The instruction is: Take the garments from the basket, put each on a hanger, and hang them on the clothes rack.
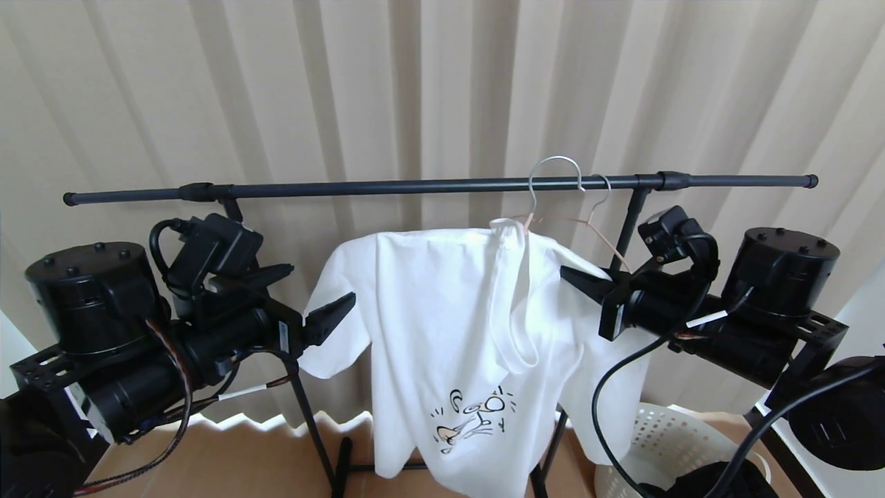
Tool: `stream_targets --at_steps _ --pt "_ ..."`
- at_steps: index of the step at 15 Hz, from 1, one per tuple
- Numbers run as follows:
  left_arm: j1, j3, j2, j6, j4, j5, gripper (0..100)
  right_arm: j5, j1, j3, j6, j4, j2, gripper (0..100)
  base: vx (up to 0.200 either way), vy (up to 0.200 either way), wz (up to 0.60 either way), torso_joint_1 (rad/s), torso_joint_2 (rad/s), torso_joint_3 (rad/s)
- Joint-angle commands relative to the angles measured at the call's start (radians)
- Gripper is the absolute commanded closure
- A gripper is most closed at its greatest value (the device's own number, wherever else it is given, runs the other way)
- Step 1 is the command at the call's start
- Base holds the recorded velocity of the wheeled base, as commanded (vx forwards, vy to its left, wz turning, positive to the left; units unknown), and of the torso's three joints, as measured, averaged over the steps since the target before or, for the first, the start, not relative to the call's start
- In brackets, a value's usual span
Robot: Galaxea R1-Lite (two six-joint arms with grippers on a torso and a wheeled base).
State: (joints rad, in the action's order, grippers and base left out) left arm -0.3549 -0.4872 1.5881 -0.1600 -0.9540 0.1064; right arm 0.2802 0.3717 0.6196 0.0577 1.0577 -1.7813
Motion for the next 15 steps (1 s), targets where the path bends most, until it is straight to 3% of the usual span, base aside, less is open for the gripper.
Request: stream_targets --at_steps 1,8,9,15 --pt "0.040 -0.005 0.067 -0.003 -0.003 0.006 0 0.010 -0.020 -0.006 0.004 0.001 0.006 100 0.000 0.000 0.00 0.000 0.00 0.000" --pt "0.050 -0.016 0.148 0.007 -0.014 0.001 0 0.063 -0.028 -0.018 0.004 0.001 0.005 100 0.000 0.000 0.00 0.000 0.00 0.000" --pt "0.054 -0.016 0.151 0.007 -0.023 0.001 100 0.063 -0.028 -0.021 0.005 0.001 0.006 100 0.000 0.000 0.00 0.000 0.00 0.000" --pt "0.106 -0.024 0.158 0.010 -0.046 0.004 100 0.065 -0.045 -0.008 0.004 0.001 0.003 100 0.000 0.000 0.00 0.000 0.00 0.000"
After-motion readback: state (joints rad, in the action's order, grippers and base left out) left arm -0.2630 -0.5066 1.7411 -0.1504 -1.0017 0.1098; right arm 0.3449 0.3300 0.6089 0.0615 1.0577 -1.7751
